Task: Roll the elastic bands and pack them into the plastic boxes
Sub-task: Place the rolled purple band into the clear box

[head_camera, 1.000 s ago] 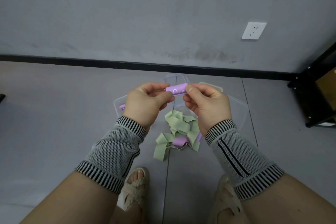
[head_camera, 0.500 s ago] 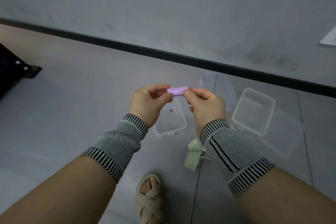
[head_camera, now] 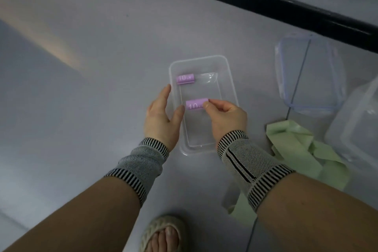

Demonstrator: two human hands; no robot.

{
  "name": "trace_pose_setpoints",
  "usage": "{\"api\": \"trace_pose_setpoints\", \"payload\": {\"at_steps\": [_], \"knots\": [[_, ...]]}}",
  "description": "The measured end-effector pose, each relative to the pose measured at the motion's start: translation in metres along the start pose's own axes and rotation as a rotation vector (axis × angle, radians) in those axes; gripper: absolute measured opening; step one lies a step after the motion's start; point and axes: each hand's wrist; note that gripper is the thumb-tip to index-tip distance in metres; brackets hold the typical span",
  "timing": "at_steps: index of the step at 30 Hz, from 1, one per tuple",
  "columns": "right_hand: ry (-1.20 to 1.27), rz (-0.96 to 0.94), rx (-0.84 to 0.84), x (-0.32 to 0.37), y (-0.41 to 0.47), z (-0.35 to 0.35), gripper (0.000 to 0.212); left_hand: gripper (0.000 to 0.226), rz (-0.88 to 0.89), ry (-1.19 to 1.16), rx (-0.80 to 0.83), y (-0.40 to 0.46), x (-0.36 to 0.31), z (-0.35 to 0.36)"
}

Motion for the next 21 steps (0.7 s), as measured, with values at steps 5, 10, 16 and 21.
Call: {"api": "trace_pose_setpoints", "payload": {"at_steps": [5,10,16,21], "knots": [[-0.079,-0.011,0.014,-0.011,0.033,0.027,0.015,0.062,0.093,0.130,0.023,0.022,0.025,0.011],[-0.153,-0.030,-0.003,-0.011,0.068,0.052,0.018,0.059,0.166,0.199,0.077,0.039,0.034,0.015],[-0.330,-0.049,-0.054,-0.011,0.081,0.061,0.018,0.060,0.196,0.171,0.075,0.039,0.040,0.016],[-0.383,-0.073,-0.084,-0.010,0.082,0.066,0.019,0.059,0.187,0.117,0.079,0.038,0.037,0.018]]}}
Point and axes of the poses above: each hand's wrist, its own y-axis towards the middle knuckle, its own z-axis out of the palm, x = y × z, and after that the axes turned 7 degrees about z, right-handed
